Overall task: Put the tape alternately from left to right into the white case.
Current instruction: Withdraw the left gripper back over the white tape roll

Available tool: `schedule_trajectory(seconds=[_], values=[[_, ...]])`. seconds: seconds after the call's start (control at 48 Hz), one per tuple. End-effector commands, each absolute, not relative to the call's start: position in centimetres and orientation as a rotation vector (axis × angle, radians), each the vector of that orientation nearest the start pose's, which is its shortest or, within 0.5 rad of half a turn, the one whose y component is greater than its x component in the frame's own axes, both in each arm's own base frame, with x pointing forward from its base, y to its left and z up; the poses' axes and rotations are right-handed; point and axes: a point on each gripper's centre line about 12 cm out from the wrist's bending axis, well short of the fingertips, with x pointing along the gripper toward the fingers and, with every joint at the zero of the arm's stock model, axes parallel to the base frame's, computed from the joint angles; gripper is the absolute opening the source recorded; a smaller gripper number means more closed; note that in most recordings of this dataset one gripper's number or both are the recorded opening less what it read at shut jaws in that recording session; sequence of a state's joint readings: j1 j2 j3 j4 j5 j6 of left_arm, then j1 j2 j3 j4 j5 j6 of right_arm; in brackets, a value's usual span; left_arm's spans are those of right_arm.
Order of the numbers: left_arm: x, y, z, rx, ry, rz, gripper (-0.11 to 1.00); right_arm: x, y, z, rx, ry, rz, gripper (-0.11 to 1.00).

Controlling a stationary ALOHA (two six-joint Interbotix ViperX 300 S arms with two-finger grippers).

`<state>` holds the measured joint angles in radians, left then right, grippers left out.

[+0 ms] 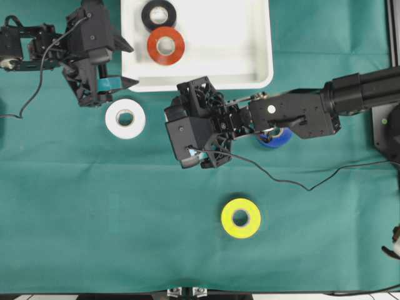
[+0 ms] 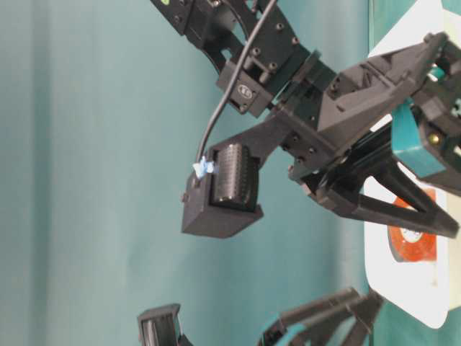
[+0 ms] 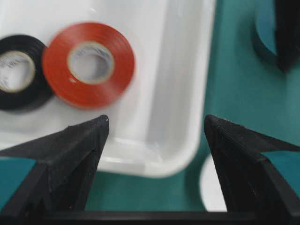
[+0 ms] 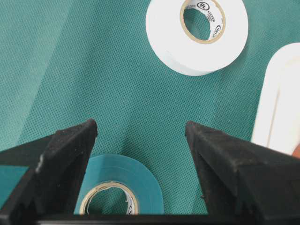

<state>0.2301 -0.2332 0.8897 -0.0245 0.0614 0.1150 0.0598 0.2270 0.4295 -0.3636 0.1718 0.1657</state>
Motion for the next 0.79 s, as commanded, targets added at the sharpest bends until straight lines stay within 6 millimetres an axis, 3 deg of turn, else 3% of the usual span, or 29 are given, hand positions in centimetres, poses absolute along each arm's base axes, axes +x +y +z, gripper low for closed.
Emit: schedule_trajectory(seconds=[0.0, 0.208, 0.584, 0.771], values=[[30.1, 6.4, 17.6, 0.010, 0.722, 0.167, 0.88, 44.6, 2.1, 16.0, -0.227, 0.753, 0.077, 0.83], [29.2, 5.5, 17.6, 0.017, 0.733, 0.145, 0.88, 44.7, 2.1, 16.2, -0.227, 0.747, 0.077, 0.83], [29.0, 5.2, 17.5, 0.022, 0.735, 0.134, 0.88, 44.7, 2.1, 16.2, -0.226, 0.745, 0.076, 0.83], [29.0, 4.1, 17.4, 0.035, 0.737, 0.099, 0.88, 44.7, 2.1, 16.2, -0.228, 0.747, 0.077, 0.83]])
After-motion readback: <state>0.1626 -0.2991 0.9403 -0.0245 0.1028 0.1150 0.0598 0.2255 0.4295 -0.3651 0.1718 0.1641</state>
